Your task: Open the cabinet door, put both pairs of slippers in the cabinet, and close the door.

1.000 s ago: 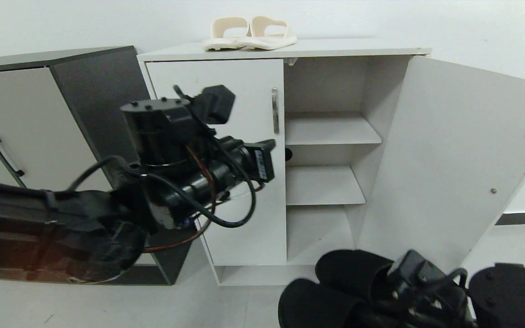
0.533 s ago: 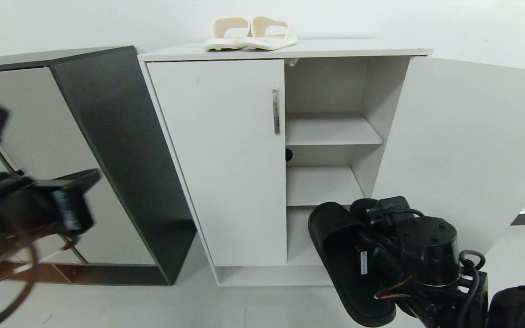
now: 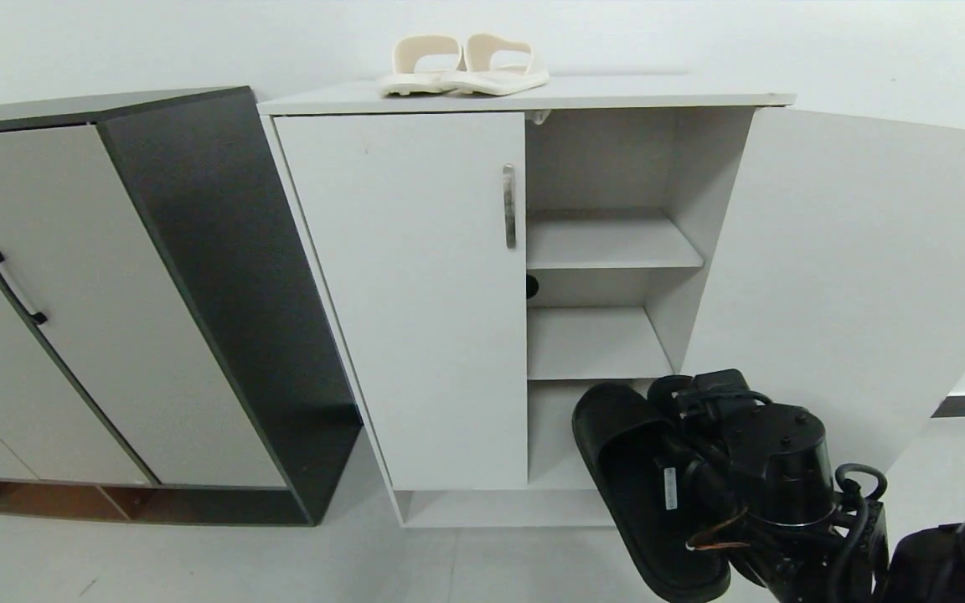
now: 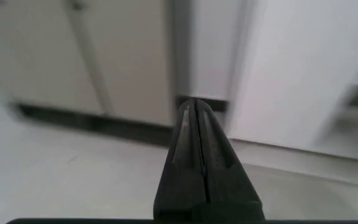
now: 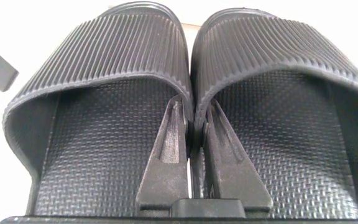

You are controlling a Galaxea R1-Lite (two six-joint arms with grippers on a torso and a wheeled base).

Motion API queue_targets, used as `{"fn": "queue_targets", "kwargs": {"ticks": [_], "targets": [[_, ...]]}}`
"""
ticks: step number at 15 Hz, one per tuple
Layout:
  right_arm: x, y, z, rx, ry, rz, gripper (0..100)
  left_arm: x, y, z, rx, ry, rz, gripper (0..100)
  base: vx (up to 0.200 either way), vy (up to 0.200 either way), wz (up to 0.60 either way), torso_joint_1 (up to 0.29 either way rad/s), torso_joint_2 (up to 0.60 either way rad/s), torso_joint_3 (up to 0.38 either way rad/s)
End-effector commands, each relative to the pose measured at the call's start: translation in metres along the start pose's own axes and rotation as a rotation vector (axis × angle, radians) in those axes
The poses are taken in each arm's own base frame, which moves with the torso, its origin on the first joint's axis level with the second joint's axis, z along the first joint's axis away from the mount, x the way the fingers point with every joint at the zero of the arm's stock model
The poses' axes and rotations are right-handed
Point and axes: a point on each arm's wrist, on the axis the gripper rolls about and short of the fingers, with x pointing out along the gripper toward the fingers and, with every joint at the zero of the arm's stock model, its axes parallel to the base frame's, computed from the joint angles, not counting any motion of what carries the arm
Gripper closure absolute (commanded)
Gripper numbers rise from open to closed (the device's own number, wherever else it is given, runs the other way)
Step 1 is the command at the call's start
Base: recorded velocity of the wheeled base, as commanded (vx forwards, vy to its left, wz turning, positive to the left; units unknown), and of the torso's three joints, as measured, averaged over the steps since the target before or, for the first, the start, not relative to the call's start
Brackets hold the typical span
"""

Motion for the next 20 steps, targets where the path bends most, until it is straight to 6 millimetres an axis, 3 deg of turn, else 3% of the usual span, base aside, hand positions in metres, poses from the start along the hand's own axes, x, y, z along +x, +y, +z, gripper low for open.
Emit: {"fn": "queue_targets", "kwargs": {"ticks": [1,9,13,15,20], "targets": [[-0.001,0.000,0.000,0.000,0.000,0.005,100,-0.003,-0.006,-0.022,0.019,-0.075,-0.190,100,0.000,0.000,0.00,0.000,0.00,0.000],[-0.008,0.014,0.002,0.004,-0.024,0.071,100,-0.003,-0.007,-0.023,0.014,-0.072,-0.221,100,0.000,0.000,0.00,0.000,0.00,0.000],[-0.004,0.028,-0.003,-0.011,-0.014,0.095,100,-0.003,-0.007,-0.023,0.014,-0.072,-0.221,100,0.000,-0.200,0.00,0.000,0.00,0.001],[0.004,0.040,-0.003,0.009,-0.016,0.103,100,-0.003,-0.007,-0.023,0.014,-0.072,-0.221,100,0.000,-0.200,0.00,0.005,0.00,0.002],[0.034,0.085,-0.010,0.092,0.103,0.100,100,-0.003,-0.007,-0.023,0.008,-0.072,-0.221,100,0.000,0.000,0.00,0.000,0.00,0.000]]}}
